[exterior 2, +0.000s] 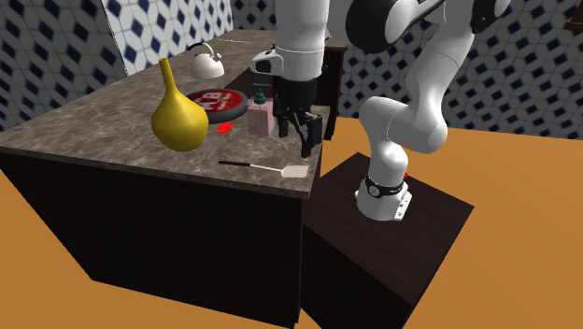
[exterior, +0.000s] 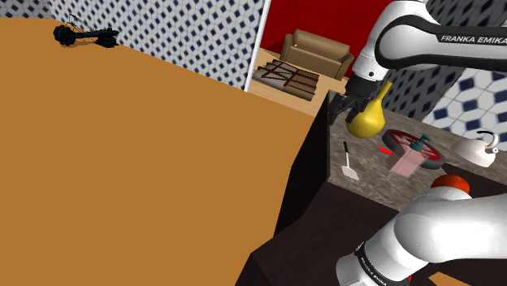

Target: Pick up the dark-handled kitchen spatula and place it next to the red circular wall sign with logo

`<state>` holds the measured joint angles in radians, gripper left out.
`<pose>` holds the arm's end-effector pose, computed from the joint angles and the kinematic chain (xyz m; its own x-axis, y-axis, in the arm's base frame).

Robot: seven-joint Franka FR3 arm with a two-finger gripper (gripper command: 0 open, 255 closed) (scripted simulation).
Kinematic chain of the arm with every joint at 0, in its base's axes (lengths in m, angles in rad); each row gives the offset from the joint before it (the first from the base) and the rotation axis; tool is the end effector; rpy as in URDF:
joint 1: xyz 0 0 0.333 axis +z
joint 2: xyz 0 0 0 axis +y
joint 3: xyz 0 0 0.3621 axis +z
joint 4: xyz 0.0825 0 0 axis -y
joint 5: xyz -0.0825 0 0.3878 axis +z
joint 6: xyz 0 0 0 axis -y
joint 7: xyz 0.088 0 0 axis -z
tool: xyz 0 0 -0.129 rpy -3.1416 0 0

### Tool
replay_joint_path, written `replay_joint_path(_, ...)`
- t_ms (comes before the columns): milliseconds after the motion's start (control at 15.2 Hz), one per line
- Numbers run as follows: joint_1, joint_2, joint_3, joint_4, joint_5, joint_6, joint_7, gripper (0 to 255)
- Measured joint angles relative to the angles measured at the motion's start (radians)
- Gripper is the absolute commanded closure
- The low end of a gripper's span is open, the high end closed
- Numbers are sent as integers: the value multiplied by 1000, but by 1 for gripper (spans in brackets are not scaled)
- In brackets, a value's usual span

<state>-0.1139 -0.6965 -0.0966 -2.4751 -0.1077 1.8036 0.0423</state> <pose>0.3091 -0.0832 0.5364 0.9784 -0.2054 0.0247 -0.2063 -0.9776 0.0424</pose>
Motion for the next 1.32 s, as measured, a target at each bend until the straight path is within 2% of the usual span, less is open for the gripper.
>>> replay_joint_path(1122,-320,223,-189,-156,-80,423,342,0)
replay_joint_path(1320,-331,265,-203,-172,-81,483,359,0)
